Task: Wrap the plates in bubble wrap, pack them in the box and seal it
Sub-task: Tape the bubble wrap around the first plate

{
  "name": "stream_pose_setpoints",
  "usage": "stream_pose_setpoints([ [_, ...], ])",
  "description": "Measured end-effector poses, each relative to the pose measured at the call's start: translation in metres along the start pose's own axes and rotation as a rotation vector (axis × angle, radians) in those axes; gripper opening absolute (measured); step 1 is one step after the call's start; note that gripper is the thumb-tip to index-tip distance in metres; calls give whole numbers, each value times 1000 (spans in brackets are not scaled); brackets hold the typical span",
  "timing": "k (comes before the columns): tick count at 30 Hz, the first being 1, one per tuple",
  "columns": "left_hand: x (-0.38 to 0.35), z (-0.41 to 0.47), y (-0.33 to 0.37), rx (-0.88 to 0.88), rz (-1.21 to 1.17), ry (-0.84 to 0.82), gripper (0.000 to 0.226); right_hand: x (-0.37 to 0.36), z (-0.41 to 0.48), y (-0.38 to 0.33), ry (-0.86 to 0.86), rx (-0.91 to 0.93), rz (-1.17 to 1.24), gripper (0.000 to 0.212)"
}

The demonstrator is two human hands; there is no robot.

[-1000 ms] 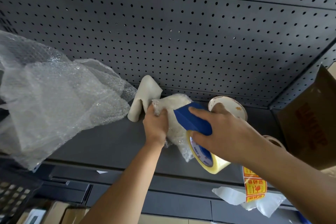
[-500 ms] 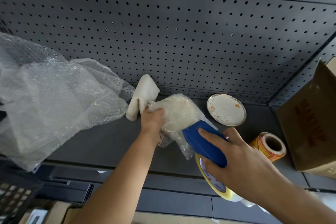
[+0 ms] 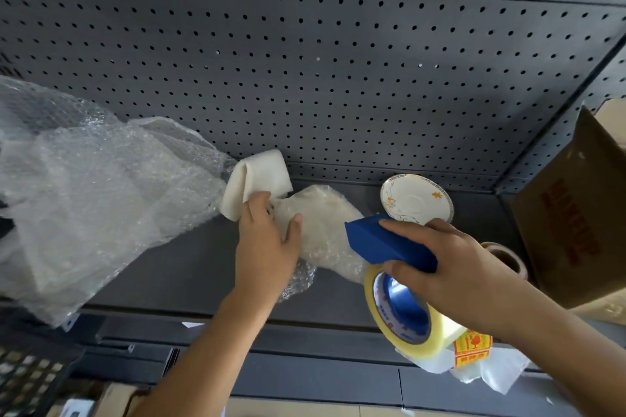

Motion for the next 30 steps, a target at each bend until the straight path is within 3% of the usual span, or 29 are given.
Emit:
stream_pose_setpoints([
  [2,8,-20,20,-221,28,62,43,2,5,-2,-18,-12,17,58],
  [4,-2,-36,32,-377,46,-75,51,5,10,-5,-33,-20,22,56],
  [6,-23,-45,33,-452,84,-252,67,8,14,-9,-62,-24,32,53],
  [8,-34,-48,32,-473,133,-249,70,12,18,-16,-98,-25,45,49],
  [14,-40,-24,35,-216,265,-9,64,17,28,-37,-176,-22,54,36],
  [18,-39,-12,27,-255,333,-9,27,25,31,-54,-169,31,-48,41],
  [23,-43,3,9,-22,72,-137,38,22,32,-68,-107,92,-125,47],
  [26,-43,8,4,-4,37,-137,52,13,29,-61,-52,84,-151,57],
  [30,-45,6,2,-43,74,-129,43,-8,18,-45,13,98,-211,63],
])
Point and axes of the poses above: each hand's wrist, its own z-axis towards the middle knuckle, its own x-axis out of the back of the hand, y = z × x, the point moved 7 cm from there along z, towards the middle knuckle, and after that the axes turned 15 degrees about -x, right-handed, at the moved point
